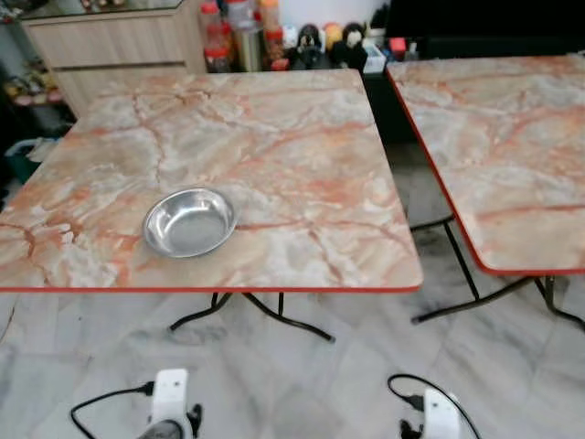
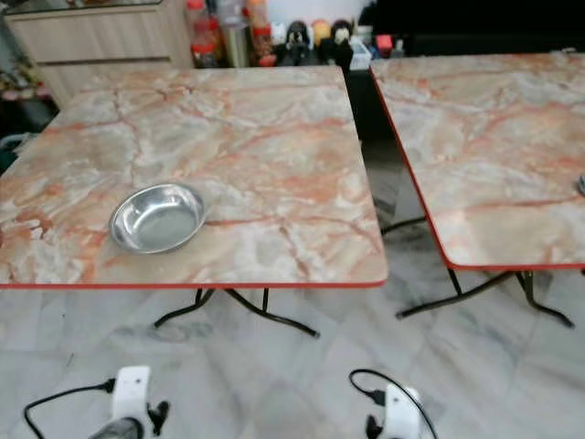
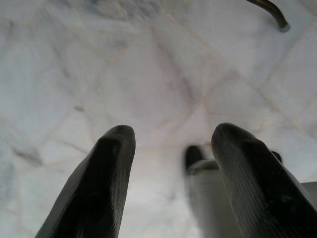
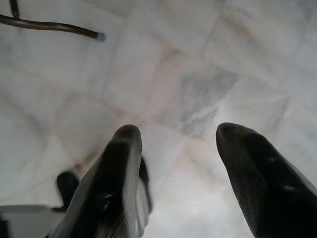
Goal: Setting the table
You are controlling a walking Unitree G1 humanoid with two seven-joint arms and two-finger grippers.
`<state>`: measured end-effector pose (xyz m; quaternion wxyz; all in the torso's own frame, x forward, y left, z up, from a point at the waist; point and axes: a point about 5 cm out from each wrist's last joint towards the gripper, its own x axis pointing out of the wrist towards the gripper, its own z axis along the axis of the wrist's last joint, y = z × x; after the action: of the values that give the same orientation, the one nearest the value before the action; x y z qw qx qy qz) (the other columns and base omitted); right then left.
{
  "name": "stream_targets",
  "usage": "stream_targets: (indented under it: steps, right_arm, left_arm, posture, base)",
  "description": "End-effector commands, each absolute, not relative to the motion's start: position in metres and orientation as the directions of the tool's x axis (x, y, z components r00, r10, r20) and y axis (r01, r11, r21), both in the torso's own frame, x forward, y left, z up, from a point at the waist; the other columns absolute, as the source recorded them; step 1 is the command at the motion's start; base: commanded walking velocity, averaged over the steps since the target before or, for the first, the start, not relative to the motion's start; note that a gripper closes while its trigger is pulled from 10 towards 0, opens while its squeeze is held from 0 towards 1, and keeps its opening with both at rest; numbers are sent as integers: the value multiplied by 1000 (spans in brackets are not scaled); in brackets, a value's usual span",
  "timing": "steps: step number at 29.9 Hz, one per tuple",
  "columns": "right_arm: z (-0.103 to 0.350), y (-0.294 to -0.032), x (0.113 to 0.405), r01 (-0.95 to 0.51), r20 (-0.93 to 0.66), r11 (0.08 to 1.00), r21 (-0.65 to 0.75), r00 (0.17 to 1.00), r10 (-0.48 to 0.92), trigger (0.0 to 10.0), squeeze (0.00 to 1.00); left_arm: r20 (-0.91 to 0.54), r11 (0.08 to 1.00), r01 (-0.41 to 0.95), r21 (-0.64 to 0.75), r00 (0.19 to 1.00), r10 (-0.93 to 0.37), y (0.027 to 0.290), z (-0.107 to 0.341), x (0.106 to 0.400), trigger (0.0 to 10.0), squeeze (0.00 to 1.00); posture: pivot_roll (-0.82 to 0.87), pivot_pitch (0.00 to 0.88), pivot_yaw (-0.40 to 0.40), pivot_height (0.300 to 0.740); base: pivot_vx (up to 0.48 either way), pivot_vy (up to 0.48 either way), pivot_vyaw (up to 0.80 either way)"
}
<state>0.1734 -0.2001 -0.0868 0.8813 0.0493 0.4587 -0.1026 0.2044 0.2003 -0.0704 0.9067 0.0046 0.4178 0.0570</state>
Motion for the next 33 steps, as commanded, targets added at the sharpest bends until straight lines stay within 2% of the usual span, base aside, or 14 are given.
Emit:
stream_targets:
  steps: [1, 17, 22, 28, 33]
  right_arm:
    - [-90, -191, 168, 219, -831, 976, 11, 544, -113, 10000, 0]
    - [-90, -191, 169, 204, -829, 979, 8, 549, -108, 10000, 0]
    - [-92, -181, 168, 161, -840, 987, 9, 537, -80, 10000, 0]
    - [-92, -181, 168, 97, -843, 995, -20, 533, -69, 10000, 0]
    - [-93, -180, 165, 124, -851, 992, 7, 522, -59, 10000, 0]
  left_arm:
    - [-777, 991, -114, 76, 615, 131, 208, -74, 195, 10000, 0]
    - [-776, 991, -102, 82, 618, 127, 207, -74, 196, 10000, 0]
    - [-781, 991, -97, 89, 611, 130, 212, -74, 195, 10000, 0]
    - [-790, 990, -104, 92, 598, 136, 214, -76, 191, 10000, 0]
    - [-793, 990, -105, 90, 594, 135, 214, -76, 190, 10000, 0]
  posture:
    - [-58, 113, 35, 740]
    - [-59, 114, 35, 740]
    - [-64, 118, 49, 740]
    - [-57, 119, 49, 740]
    - [-57, 120, 45, 740]
  base:
    - [0, -439, 0]
    - [0, -429, 0]
    - [0, -423, 0]
    - [254, -404, 98]
    - [264, -398, 437]
